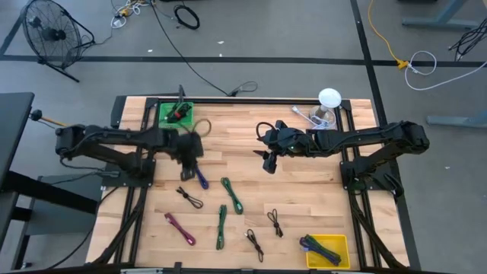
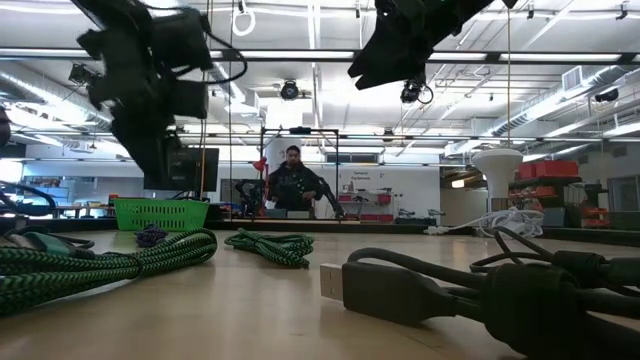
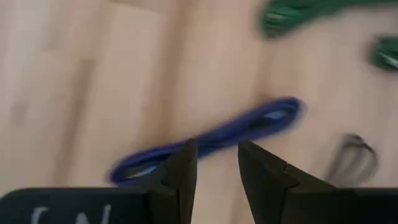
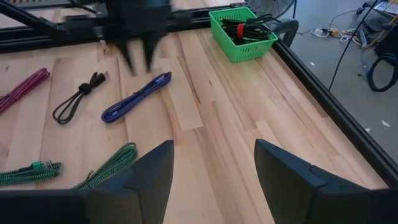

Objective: Pick & Place USB Port
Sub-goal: Put the black charger cable into the green bin

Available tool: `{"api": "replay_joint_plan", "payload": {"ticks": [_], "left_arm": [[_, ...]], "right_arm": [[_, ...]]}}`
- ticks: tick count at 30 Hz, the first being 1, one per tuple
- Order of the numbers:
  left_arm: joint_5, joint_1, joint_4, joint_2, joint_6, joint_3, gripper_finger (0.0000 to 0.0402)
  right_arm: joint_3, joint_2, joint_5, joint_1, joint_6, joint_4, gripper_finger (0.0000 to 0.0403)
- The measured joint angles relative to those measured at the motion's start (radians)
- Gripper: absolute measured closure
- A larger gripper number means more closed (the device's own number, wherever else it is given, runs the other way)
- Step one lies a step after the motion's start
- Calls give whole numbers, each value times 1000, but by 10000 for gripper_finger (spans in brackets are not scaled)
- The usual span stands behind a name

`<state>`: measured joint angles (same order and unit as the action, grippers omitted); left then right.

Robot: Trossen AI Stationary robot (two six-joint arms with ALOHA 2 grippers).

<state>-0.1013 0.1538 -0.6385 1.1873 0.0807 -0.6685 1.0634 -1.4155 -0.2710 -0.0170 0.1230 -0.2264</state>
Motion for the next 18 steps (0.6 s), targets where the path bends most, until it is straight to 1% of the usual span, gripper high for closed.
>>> {"api": "replay_joint_plan", "payload": {"ticks": [5,9,12,18], "left_arm": [[13,-224,37,0,116,0,280],[16,-381,46,0,196,0,280],[41,-475,46,0,264,0,280],[125,-629,42,5,306,0,280]], "right_arm": [[0,0,0,0,0,0,179],[0,0,0,0,0,0,179],[0,0,0,0,1,4,179],[0,0,0,0,27,4,179]]}}
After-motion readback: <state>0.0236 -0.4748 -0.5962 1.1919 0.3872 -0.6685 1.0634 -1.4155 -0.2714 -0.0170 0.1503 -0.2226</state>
